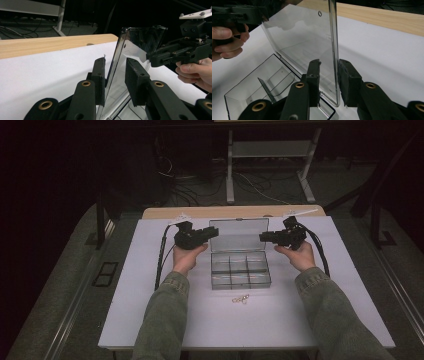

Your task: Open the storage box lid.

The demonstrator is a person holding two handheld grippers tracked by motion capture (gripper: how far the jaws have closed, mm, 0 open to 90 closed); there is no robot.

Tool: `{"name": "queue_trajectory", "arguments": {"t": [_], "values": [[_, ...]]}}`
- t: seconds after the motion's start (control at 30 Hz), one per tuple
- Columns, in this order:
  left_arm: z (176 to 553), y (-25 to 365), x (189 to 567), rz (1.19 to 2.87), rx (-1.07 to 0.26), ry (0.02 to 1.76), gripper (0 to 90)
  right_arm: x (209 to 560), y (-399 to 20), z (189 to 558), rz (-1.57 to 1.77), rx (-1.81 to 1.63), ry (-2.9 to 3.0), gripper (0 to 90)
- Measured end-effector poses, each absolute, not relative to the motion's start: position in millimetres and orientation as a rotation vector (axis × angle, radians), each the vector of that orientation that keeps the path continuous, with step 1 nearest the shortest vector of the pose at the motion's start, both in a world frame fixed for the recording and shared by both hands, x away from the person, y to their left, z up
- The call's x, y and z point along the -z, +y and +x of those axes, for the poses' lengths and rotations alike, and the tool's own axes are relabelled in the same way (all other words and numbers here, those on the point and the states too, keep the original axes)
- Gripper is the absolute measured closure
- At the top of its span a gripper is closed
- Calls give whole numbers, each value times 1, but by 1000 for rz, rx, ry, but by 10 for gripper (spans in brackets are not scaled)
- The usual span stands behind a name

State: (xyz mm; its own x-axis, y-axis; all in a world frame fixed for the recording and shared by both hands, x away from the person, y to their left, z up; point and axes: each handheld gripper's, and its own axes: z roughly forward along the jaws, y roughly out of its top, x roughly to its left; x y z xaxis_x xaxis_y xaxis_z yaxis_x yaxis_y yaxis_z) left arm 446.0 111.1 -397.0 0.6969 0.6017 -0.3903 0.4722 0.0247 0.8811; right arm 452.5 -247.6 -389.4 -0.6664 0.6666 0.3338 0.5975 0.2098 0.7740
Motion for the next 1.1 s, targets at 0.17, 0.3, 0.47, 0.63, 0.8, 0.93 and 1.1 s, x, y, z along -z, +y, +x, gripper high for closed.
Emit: {"name": "queue_trajectory", "arguments": {"t": [0.17,0.3,0.47,0.63,0.8,0.93,1.1], "values": [[448,112,402,1622,-98,916,622,390,-248,454,1246,-1476,2385,719],[449,117,407,1618,-87,939,591,391,-249,454,1242,-1479,2387,721],[448,121,416,1609,-61,964,578,392,-249,456,1251,-1486,2383,723],[448,121,422,1616,-36,966,574,393,-249,456,1254,-1490,2380,724],[448,115,427,1645,-18,964,594,394,-249,457,1258,-1495,2370,722],[446,113,432,1645,-13,973,610,395,-249,458,1269,-1505,2367,721],[445,112,440,1665,-5,983,665,395,-249,458,1269,-1509,2364,721]]}}
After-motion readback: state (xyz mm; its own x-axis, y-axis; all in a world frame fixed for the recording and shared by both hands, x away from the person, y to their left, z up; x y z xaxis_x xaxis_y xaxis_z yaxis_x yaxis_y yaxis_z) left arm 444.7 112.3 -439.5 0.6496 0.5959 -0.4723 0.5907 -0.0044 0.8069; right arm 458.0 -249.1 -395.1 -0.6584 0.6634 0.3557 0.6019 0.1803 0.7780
